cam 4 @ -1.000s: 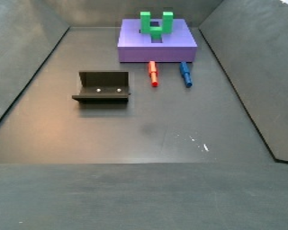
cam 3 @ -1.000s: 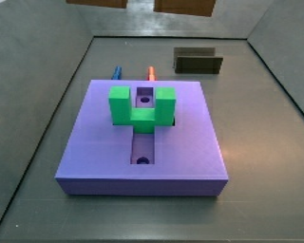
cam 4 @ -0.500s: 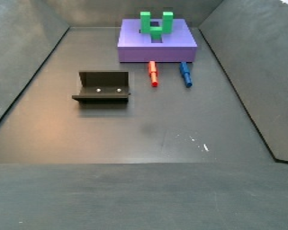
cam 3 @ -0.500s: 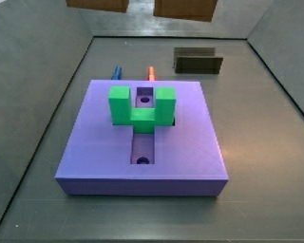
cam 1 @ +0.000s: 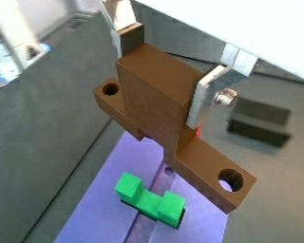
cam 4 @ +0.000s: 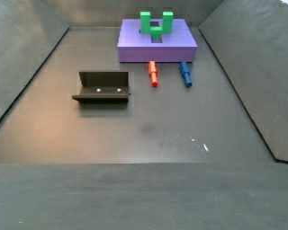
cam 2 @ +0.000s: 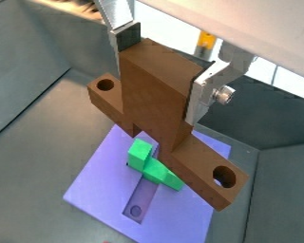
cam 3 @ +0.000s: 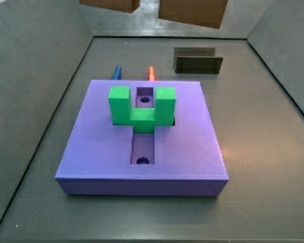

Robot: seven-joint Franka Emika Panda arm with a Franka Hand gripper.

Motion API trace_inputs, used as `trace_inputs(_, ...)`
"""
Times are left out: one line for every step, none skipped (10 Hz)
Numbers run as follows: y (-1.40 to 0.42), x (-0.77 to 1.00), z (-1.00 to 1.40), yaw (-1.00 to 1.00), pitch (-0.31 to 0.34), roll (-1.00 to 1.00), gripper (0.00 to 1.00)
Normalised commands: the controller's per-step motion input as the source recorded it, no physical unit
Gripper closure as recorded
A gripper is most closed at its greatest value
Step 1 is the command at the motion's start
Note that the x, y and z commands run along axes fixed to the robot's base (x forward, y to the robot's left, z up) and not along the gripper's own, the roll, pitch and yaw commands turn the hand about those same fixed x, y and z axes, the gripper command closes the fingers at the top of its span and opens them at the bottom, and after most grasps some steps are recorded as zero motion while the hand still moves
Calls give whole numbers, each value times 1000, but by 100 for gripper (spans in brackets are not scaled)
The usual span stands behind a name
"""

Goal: Pick up the brown object. Move up. Place the brown object on the fixture. Regrasp the brown object. Move to above the board. Insert the brown object.
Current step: Insert the brown object.

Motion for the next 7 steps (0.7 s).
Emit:
trace_inputs(-9,117,-54,-843,-56,-203,100)
trace_inputs(-226,46,-211,-903,-11,0,100)
trace_inputs(-194,11,-209,-954,0,0,100)
trace_inputs(-109,34,-171,-963,0,-46,100)
trace_inputs(-43,143,-157,-877,0,-117,100)
trace_inputs(-9,211,-160,-820,0,-159,100)
trace_inputs(-3,223,-166,-811,0,-160,100)
